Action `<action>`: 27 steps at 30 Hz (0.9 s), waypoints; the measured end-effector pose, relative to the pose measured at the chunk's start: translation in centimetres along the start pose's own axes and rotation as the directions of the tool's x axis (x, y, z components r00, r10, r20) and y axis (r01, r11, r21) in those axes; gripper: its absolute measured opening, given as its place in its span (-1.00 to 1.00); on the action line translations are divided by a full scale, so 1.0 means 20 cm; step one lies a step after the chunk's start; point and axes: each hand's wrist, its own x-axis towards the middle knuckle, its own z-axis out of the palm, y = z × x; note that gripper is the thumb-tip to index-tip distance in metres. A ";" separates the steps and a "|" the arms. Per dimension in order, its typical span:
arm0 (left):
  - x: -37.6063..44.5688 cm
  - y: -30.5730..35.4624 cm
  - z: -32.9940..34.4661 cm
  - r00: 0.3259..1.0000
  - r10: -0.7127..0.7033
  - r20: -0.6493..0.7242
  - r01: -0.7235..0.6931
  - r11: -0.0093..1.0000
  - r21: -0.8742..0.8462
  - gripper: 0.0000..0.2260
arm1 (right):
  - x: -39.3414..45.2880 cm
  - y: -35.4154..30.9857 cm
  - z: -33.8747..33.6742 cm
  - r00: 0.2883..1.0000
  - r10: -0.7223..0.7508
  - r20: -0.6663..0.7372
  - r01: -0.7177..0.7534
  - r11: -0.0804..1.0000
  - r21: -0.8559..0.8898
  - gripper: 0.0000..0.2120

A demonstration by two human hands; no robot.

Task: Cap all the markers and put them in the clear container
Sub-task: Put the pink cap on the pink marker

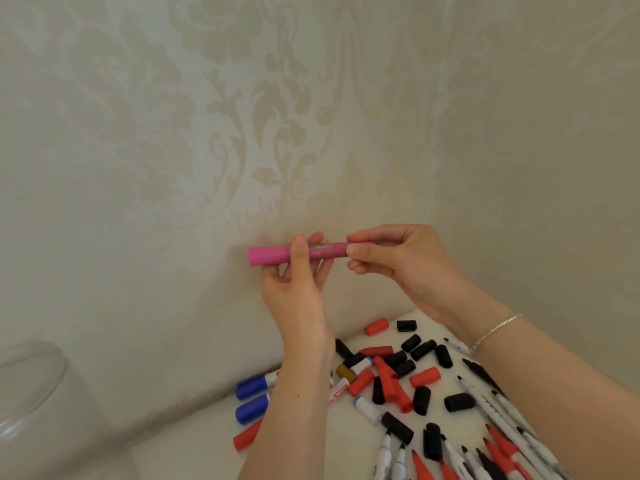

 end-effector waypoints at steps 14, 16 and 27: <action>0.12 0.29 -0.25 0.677 -0.672 0.300 -0.084 0.334 0.939 -0.72 | 0.01 0.17 -0.21 0.939 0.342 0.040 -0.344 0.936 0.074 -0.85; 0.11 0.24 -0.26 0.747 -0.593 0.301 -0.223 0.203 0.953 -0.76 | 0.00 0.22 -0.16 0.918 0.390 0.074 -0.391 0.921 -0.002 -0.84; 0.02 0.13 -0.61 0.776 -0.590 0.222 -0.477 -0.319 0.819 -0.84 | -0.15 0.33 -0.16 0.945 0.315 0.085 -0.073 0.459 -0.886 -0.71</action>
